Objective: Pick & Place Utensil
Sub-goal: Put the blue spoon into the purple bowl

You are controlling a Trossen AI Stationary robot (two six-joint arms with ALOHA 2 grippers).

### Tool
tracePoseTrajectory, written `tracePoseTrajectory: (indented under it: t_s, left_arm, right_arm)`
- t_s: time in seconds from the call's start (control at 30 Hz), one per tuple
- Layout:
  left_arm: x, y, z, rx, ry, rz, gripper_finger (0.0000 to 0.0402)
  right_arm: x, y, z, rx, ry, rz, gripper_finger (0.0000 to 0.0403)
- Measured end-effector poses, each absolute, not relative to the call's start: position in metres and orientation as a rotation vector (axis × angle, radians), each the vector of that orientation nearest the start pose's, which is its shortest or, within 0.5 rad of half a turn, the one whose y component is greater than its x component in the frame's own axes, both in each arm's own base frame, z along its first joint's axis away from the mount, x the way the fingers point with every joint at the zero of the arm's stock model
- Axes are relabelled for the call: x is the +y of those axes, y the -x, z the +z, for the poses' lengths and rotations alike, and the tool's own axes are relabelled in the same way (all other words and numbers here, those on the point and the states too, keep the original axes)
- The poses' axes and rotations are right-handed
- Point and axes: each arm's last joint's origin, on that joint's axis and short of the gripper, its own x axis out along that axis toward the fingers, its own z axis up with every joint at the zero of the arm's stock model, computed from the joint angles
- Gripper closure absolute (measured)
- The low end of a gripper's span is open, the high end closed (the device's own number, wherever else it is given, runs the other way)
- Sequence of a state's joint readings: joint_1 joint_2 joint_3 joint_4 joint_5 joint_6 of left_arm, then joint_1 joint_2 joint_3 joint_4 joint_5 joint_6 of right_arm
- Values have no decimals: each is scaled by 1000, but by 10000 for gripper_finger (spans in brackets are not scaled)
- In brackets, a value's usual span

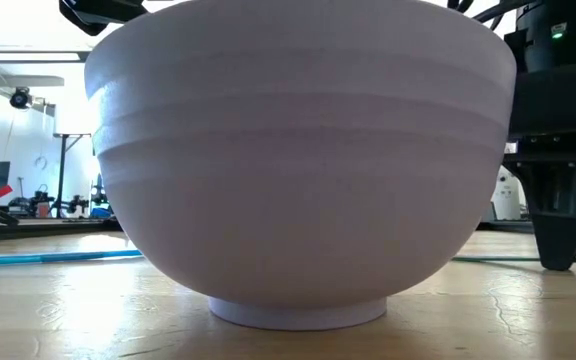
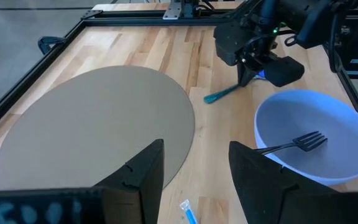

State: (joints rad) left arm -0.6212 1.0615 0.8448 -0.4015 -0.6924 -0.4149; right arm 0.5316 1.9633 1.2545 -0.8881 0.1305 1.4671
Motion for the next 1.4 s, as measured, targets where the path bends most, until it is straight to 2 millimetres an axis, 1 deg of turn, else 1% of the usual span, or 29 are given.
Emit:
tracePoseTrajectory:
  t_s: [0.23, 0.4, 0.73, 0.93, 1.23, 1.4]
  left_arm:
    - [-111, -187, 288, 462, 30, 167, 229]
    - [-111, -187, 288, 461, 36, 168, 229]
    - [-111, -187, 289, 451, 84, 177, 229]
    - [-113, -189, 291, 421, 115, 179, 229]
    - [-112, -193, 297, 343, 150, 226, 229]
    - [-112, -194, 300, 303, 172, 246, 229]
  right_arm:
    - [168, -295, 143, 1347, -597, -780, 390]
    - [166, -293, 159, 1325, -576, -764, 390]
    - [162, -289, 182, 1272, -525, -696, 390]
    - [158, -285, 198, 1199, -467, -667, 390]
    - [148, -278, 229, 1027, -333, -634, 390]
    - [148, -276, 241, 943, -269, -592, 390]
